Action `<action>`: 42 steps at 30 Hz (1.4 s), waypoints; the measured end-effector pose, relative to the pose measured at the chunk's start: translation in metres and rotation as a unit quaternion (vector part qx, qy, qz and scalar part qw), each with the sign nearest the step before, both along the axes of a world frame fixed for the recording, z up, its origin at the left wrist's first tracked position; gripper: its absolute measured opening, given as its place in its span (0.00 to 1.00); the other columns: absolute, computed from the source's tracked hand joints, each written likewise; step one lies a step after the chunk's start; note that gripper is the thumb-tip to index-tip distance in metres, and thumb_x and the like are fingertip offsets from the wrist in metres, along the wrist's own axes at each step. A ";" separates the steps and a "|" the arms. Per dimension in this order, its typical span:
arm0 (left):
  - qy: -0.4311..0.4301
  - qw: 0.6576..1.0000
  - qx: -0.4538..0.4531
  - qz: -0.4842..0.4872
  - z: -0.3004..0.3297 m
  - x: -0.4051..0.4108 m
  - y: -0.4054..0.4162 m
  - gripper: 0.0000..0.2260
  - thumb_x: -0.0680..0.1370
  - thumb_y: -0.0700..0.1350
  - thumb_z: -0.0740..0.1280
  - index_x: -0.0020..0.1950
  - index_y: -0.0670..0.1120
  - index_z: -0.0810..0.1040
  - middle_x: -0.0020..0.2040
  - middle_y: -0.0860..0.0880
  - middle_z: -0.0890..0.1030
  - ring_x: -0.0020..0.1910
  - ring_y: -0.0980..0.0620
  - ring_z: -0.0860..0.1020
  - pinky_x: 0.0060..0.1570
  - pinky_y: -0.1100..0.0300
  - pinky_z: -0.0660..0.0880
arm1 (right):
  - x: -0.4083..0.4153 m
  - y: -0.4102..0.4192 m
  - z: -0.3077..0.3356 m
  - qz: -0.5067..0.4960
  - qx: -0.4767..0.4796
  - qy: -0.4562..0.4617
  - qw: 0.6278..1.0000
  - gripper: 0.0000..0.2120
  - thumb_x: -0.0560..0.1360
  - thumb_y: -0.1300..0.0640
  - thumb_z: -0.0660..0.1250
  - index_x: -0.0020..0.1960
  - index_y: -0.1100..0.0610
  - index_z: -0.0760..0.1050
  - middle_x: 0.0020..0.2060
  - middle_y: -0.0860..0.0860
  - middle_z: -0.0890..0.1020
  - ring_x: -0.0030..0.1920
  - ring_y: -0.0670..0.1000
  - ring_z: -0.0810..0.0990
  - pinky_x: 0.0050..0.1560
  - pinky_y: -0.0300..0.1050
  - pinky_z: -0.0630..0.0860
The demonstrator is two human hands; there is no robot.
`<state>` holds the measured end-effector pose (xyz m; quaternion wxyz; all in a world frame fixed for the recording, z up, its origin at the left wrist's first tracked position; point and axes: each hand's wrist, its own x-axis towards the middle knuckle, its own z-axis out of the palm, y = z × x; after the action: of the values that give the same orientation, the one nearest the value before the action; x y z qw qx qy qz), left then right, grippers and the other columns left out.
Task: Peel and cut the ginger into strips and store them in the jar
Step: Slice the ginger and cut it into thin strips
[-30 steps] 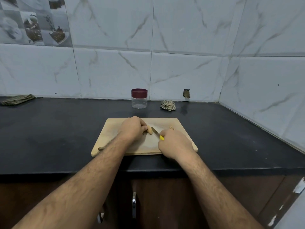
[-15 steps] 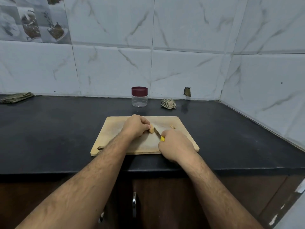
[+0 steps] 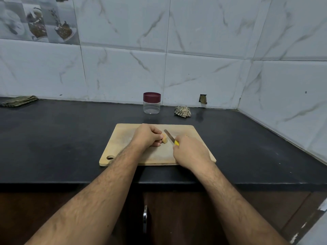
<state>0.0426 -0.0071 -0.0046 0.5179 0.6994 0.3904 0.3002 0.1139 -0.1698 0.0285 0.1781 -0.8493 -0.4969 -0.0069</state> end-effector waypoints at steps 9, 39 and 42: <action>0.007 1.000 0.010 0.007 0.000 0.001 -0.001 0.05 0.77 0.35 0.70 0.42 0.43 0.82 0.42 0.41 0.85 0.31 0.53 0.80 0.37 0.62 0.80 | -0.003 0.006 -0.003 -0.003 0.009 -0.007 1.000 0.05 0.78 0.58 0.57 0.47 0.52 0.71 0.41 0.48 0.73 0.45 0.53 0.72 0.39 0.47 0.65; 0.024 0.999 0.028 0.015 0.001 0.006 0.002 0.05 0.75 0.36 0.72 0.41 0.45 0.83 0.41 0.45 0.85 0.34 0.53 0.82 0.44 0.57 0.82 | 0.004 0.039 -0.009 0.024 -0.032 0.007 0.999 0.07 0.76 0.62 0.57 0.46 0.53 0.73 0.41 0.51 0.75 0.43 0.54 0.74 0.40 0.43 0.70; 0.018 0.999 0.038 0.021 -0.001 0.005 0.000 0.04 0.75 0.36 0.72 0.43 0.44 0.84 0.41 0.46 0.85 0.34 0.53 0.82 0.43 0.59 0.82 | 0.005 0.040 -0.008 0.024 -0.043 0.005 0.999 0.07 0.77 0.61 0.57 0.46 0.53 0.72 0.41 0.50 0.75 0.42 0.53 0.73 0.39 0.43 0.69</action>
<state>0.0478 -0.0071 -0.0057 0.4775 0.7156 0.4027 0.3127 0.1187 -0.1295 0.0203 0.1444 -0.8437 -0.5165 0.0228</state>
